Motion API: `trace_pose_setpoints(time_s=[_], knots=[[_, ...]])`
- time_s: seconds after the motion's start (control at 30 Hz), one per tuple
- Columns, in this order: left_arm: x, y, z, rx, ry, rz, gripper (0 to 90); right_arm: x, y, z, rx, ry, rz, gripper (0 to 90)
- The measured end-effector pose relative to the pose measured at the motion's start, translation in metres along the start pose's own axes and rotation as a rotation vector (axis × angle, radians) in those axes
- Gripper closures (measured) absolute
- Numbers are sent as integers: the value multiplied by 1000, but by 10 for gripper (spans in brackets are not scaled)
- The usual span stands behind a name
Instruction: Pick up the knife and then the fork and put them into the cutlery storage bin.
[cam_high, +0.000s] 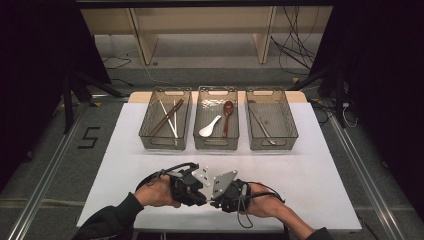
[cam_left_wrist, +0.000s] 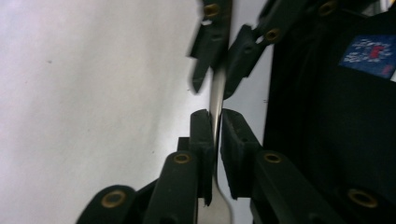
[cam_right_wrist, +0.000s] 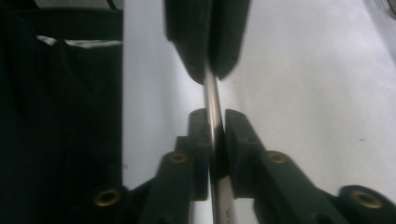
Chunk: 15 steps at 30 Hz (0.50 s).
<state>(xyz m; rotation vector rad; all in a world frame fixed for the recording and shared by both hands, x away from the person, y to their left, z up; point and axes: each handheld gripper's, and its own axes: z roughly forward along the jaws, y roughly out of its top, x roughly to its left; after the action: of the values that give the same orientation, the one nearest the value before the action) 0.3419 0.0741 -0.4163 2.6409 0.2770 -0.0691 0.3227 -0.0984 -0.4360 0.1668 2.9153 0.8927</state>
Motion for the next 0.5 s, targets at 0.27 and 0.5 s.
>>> trace_pose_setpoints(time_s=[0.27, 0.5], knots=[[6, -3, -12, -77, 6, -49, 717, -5, -4, -6, -7, -16, 29, 877], [14, -10, -24, -178, 106, -130, 436, -17, -13, -13, 1, -74, 81, 877]])
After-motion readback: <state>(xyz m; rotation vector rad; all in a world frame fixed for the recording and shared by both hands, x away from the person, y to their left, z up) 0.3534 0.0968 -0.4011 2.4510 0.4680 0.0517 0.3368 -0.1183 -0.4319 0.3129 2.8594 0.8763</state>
